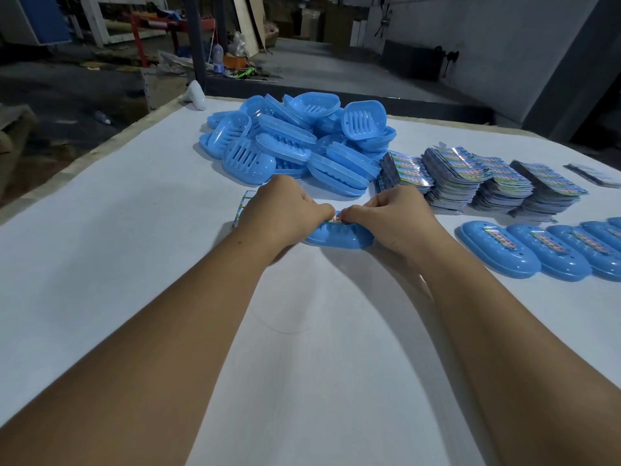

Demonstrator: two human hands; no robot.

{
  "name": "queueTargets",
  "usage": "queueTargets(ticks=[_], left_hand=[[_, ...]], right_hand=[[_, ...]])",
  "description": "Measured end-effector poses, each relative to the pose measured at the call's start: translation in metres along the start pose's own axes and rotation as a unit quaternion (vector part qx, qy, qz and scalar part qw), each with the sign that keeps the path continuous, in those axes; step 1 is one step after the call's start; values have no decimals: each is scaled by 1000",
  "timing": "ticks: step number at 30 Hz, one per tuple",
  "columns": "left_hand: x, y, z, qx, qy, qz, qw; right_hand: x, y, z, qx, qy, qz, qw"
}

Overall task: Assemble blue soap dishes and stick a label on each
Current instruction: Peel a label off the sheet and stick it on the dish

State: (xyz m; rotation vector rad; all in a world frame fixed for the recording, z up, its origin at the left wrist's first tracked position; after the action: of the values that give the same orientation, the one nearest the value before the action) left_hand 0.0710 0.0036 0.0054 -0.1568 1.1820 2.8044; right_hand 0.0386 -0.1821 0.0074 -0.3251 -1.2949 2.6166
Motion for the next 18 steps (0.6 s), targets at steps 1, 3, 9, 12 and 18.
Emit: queueTargets(ticks=[1,3,9,12,18], left_hand=[[0,0,0,-2,1,0,1000],[0,0,0,-7,3,0,1000],[-1,0,-1,-32,15,-10,999],[-2,0,-2,-49,20,-16,998],[-4,0,-2,-67,29,-20,997]], right_hand=[[0,0,0,3,1,0,1000],[-1,0,0,6,0,1,1000],[-2,1,0,13,5,3,1000],[-2,1,1,28,9,10,1000],[-1,-3,2,61,11,14,998]])
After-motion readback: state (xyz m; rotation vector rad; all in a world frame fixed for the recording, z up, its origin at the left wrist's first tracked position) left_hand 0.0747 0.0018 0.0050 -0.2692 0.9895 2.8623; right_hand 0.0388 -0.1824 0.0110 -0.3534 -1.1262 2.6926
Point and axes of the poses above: each hand's wrist, its own x-axis away from the middle knuckle, its own z-axis out of the back of the hand, y = z × x, the point moved 7 cm from there along -x, towards the middle knuckle, and after that the axes turned 2 degrees about -x, right-handed, at the moved point
